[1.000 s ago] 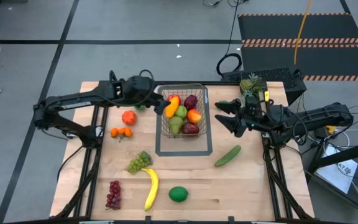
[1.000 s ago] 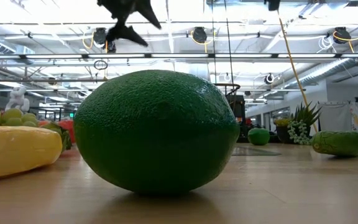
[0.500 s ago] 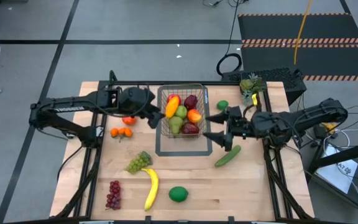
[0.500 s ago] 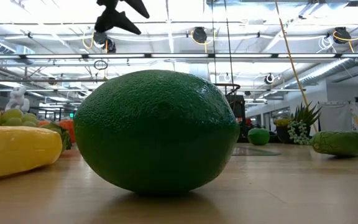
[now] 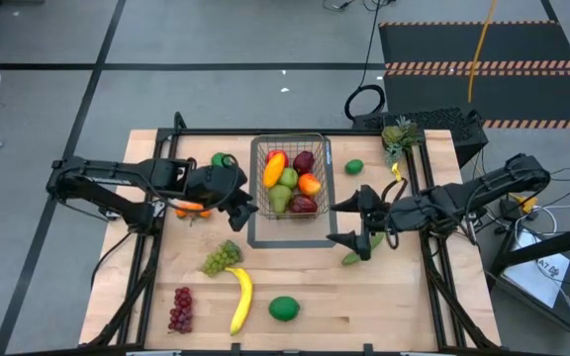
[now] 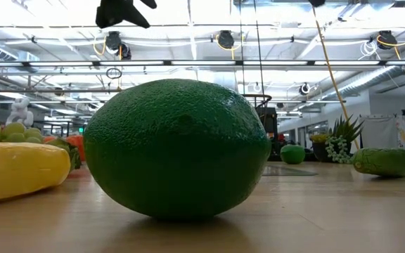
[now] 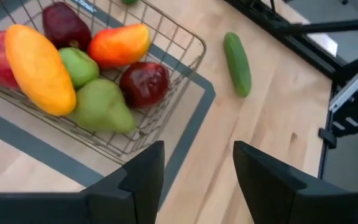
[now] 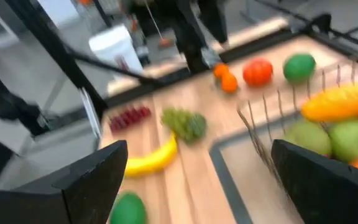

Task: Build produce basket
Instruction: Put the orange pumpkin into the gold wire basket

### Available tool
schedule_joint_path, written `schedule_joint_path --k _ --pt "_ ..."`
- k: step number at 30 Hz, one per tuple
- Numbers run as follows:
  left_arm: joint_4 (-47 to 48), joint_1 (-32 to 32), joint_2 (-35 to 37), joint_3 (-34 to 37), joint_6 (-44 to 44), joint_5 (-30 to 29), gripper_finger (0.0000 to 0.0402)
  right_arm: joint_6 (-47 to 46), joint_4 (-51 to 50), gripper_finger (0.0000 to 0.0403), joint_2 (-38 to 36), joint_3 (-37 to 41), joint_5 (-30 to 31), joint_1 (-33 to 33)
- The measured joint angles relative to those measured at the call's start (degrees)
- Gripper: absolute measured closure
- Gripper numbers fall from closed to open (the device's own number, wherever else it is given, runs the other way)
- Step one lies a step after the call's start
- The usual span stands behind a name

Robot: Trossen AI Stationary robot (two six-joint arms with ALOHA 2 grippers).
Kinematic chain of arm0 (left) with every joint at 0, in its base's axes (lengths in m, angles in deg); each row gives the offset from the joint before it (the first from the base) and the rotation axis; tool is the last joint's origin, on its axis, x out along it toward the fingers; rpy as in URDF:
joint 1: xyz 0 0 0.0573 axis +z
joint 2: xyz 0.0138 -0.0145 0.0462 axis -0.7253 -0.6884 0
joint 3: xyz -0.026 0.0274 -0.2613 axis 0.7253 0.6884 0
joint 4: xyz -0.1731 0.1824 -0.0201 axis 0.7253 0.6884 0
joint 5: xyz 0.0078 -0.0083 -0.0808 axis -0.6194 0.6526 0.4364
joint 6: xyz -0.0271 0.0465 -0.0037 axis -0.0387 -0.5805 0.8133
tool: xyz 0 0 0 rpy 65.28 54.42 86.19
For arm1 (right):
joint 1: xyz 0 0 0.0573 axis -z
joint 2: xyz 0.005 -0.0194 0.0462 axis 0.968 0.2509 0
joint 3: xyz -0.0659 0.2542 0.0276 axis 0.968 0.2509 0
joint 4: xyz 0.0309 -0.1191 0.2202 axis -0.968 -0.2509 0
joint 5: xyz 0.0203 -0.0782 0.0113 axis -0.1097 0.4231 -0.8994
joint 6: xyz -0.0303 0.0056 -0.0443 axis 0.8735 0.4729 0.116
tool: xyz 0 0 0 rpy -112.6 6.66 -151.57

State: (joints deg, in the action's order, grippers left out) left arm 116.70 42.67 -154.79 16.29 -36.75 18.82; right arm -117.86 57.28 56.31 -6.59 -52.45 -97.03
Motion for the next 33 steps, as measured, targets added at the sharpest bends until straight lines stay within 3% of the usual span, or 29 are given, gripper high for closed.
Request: schedule_joint_path --k 9,26,33 --pt "-0.27 -1.77 -0.06 0.02 3.61 -1.58 0.0209 -7.08 -13.68 0.0011 0.00 0.00 -4.44 0.77" --pt "-0.12 -10.45 -2.09 0.13 10.26 -5.49 0.0208 -9.79 -14.64 0.0011 0.00 0.00 -4.45 0.97" --pt "-0.39 -13.82 -4.96 0.10 10.12 -5.60 0.0208 -18.34 -15.31 0.0011 0.00 0.00 -4.50 0.96"
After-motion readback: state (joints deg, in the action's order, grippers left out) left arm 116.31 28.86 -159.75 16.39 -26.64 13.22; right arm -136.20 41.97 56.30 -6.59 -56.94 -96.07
